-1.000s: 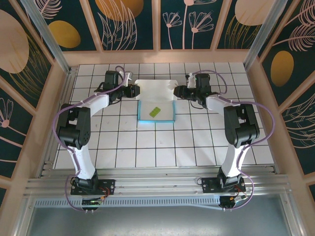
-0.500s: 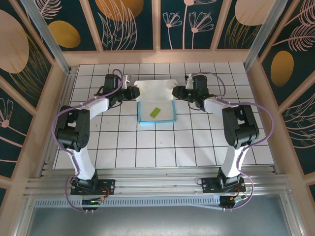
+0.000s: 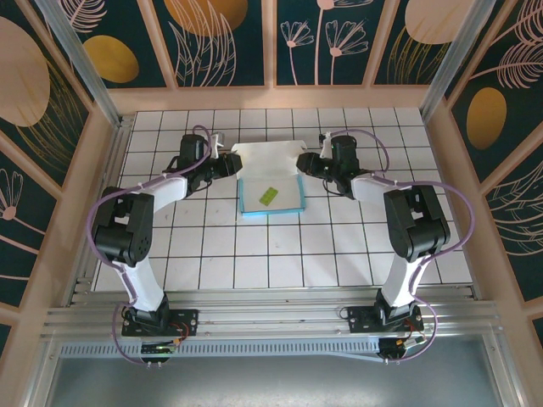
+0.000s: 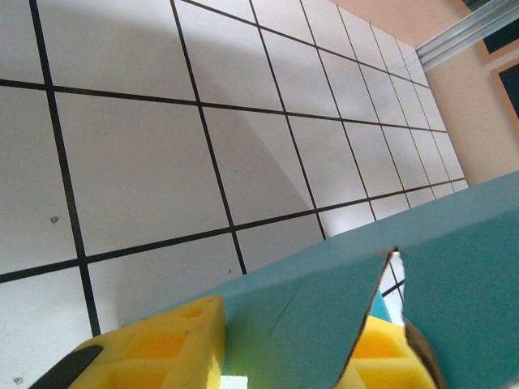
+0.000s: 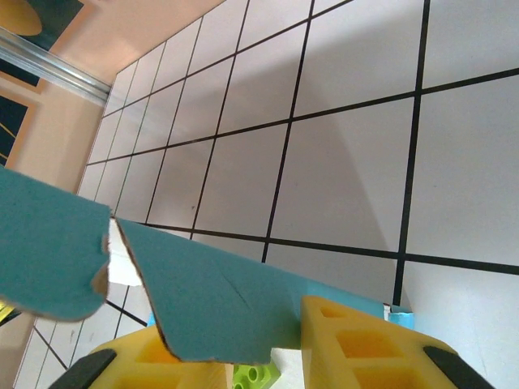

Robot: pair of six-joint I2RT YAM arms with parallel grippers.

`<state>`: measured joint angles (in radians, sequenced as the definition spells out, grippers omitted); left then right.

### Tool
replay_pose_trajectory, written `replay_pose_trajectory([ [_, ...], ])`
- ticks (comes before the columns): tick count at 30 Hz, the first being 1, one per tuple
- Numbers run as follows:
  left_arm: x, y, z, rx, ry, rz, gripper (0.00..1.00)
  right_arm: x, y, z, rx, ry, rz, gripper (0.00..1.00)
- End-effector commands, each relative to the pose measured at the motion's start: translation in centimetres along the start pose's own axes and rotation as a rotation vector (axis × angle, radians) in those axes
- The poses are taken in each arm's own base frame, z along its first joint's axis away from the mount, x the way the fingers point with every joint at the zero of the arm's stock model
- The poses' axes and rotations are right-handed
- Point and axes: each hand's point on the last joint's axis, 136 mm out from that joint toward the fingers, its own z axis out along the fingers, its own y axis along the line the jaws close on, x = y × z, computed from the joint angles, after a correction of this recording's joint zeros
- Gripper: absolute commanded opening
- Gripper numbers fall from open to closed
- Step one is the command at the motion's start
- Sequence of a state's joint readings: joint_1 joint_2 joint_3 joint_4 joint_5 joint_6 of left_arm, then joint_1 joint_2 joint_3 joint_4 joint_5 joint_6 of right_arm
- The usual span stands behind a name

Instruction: Fold the paper box

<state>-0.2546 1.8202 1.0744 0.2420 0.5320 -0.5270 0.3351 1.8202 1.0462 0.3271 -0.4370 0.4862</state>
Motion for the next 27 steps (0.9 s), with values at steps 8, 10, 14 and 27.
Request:
replay_pose_trajectory([
  [8, 1.8, -1.6, -1.1, 0.052, -0.021, -0.012, 0.32, 3.1, 0.6, -0.5, -0.007, 0.029, 0.013, 0.27],
  [10, 2.4, -1.7, -1.2, 0.064, -0.024, -0.01, 0.32, 3.7, 0.5, -0.6, -0.003, 0.032, 0.013, 0.27],
  [14, 3.5, -2.4, -1.4, 0.105, -0.037, 0.001, 0.33, 4.6, 0.6, -1.0, -0.002, 0.034, 0.007, 0.27],
  [27, 6.0, -1.7, -2.4, 0.098, -0.068, -0.005, 0.34, 6.6, 0.1, -2.0, 0.008, 0.026, 0.002, 0.27],
])
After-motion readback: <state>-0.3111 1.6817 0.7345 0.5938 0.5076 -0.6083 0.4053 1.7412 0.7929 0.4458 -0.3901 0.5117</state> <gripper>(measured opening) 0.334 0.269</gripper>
